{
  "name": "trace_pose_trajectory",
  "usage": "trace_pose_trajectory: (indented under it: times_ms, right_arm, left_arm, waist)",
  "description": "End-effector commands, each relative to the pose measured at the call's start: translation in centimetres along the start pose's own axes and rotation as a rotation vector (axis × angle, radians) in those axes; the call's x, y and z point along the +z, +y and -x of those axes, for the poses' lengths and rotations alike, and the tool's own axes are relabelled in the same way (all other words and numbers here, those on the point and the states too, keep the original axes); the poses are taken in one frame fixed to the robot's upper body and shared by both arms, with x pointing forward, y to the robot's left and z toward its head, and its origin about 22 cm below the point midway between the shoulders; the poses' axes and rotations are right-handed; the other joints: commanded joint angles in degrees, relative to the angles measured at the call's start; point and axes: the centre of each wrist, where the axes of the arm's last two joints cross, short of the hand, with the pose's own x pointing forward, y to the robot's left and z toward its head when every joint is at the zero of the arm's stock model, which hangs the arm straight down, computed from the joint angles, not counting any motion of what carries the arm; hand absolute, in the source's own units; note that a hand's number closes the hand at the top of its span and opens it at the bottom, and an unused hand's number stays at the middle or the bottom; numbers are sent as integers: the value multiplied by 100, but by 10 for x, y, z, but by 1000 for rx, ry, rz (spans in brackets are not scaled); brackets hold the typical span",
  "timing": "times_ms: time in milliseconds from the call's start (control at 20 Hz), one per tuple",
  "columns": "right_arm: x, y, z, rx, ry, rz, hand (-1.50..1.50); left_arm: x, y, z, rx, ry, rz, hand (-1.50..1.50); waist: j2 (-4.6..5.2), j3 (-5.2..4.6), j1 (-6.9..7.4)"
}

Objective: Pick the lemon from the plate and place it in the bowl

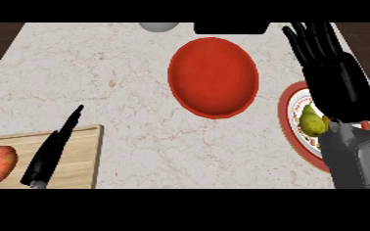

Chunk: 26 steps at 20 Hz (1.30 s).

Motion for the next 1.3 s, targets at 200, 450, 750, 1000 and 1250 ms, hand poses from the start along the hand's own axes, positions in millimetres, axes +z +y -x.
trace_pose_trajectory:
  times_ms: [200,450,750,1000,1250]
  right_arm:
    - [78,-68,51,350,508,117,150]
    - [103,-110,42,677,319,621,-150]
    - [161,-76,73,706,48,686,-150]
    - [153,-91,17,856,101,731,-150]
    - [141,-90,-36,901,305,755,-150]
  left_arm:
    - [-19,-29,-67,308,-277,-67,0]
    - [-22,-35,-83,418,-296,-72,0]
    - [-29,-52,-98,434,-305,-30,0]
    - [-22,-47,-114,433,-325,-22,0]
    - [-20,-55,-113,432,-323,-32,0]
  waist:
    - [8,138,-57]
    - [-31,164,-310]
    - [-11,155,-47]
    - [-14,147,60]
    - [-15,142,63]
